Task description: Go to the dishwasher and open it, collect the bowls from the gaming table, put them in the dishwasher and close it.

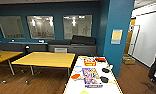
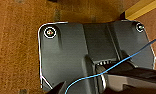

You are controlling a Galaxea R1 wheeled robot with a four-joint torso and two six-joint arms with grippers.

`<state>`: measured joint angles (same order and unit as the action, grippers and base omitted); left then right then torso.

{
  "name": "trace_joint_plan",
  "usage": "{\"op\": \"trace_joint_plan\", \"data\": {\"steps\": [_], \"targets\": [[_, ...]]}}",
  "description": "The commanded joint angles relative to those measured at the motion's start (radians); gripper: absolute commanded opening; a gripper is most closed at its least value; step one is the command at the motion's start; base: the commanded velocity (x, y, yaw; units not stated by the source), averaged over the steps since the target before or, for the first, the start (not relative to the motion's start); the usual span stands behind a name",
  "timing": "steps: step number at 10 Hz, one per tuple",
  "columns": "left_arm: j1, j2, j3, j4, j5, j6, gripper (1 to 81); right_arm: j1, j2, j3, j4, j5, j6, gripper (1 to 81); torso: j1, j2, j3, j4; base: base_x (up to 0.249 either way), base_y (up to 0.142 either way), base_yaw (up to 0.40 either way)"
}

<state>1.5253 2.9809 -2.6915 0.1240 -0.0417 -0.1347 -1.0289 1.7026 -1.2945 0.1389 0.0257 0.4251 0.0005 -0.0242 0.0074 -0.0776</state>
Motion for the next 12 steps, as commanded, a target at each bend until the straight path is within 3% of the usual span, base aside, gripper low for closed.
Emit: {"op": "trace_joint_plan", "data": {"steps": [1,3,4,9,12], "targets": [[-0.052,-0.005,-0.001,-0.006,0.052,-0.002,81.1,0.258,-0.055,-0.024,0.011,-0.232,0.08,81.1,0.0,0.0,0.0,0.0,0.0,0.0,0.0],[-0.052,-0.005,-0.001,-0.006,0.052,-0.002,81.1,0.35,-0.01,-0.041,0.01,-0.296,0.09,81.1,0.0,0.0,0.0,0.0,0.0,0.0,0.0],[-0.052,-0.003,-0.001,-0.006,0.052,-0.002,81.1,0.388,0.005,-0.061,0.008,-0.319,0.126,81.1,0.0,0.0,0.0,0.0,0.0,0.0,0.0],[-0.052,-0.003,-0.001,-0.01,0.048,-0.002,81.1,0.503,0.122,-0.152,0.007,-0.371,0.152,81.1,0.0,0.0,0.0,0.0,0.0,0.0,0.0],[-0.052,-0.008,-0.002,-0.023,0.048,-0.002,81.1,0.562,0.159,-0.186,0.008,-0.424,0.153,81.1,0.0,0.0,-0.065,0.0,0.0,0.0,0.0]]}}
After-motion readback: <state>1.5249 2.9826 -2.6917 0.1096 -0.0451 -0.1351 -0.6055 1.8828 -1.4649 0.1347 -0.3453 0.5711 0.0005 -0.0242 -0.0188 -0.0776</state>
